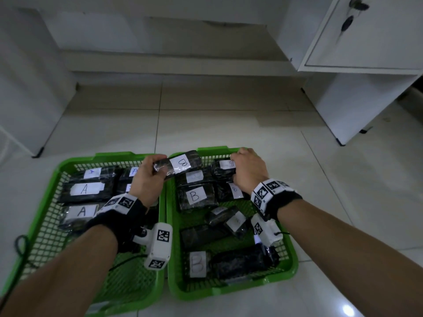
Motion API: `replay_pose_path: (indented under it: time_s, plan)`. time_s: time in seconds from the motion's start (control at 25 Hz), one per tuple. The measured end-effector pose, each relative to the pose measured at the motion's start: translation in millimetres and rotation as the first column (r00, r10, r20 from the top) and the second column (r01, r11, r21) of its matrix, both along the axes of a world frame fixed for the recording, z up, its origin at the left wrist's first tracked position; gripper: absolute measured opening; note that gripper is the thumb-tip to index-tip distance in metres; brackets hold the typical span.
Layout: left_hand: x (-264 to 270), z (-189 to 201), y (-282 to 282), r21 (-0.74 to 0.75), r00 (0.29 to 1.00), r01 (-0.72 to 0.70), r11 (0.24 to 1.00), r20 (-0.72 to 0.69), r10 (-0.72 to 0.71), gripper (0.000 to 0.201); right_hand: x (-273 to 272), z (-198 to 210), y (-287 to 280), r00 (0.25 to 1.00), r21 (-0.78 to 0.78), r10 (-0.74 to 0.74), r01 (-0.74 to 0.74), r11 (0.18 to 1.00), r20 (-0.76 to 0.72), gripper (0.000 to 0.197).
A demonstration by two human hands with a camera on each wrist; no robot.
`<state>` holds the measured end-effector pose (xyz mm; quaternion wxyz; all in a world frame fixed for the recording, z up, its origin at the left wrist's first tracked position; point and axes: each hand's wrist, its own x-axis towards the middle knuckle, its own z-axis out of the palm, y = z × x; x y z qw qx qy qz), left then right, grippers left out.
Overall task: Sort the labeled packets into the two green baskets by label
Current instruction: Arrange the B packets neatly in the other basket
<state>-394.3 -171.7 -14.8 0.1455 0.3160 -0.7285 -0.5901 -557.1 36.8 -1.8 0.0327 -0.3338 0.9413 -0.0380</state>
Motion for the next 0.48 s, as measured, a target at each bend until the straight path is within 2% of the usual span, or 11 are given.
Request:
replay_pose_path:
  time_s: [0.08, 0.16, 0.24, 0.36, 0.48]
  plan:
    - [1, 7, 2, 0.152, 0.999, -0.017, 0.988, -0.048, 0.025, 0.03, 5, 6, 0, 0.999, -0.023, 0.019, -0.02, 1.0, -0.042, 0.05]
    - [3, 16, 1, 0.367, 0.992, -0.041, 0.929, -0.095, 0.081, 0.031, 10, 14, 0, 0.998, -0.108, 0.019, -0.026, 0.994, -0.065, 0.046]
    - [4, 19, -2, 0.456, 0.988, -0.056, 0.888, -0.101, 0.114, 0.033, 3, 21, 5, 1.0, -0.148, -0.016, 0.013, 0.989, -0.023, 0.045]
    - [5, 15, -2, 0.375, 0.996, -0.038, 0.926, -0.063, 0.066, 0.033, -10, 19, 15, 0.989, -0.057, -0.008, 0.017, 0.998, 0.146, 0.053]
    - [1, 6, 2, 0.166, 1.0, 0.017, 0.986, 0.0, -0.017, 0.032, -7, 6, 14, 0.993, 0.08, 0.088, -0.094, 0.992, 0.078, 0.061]
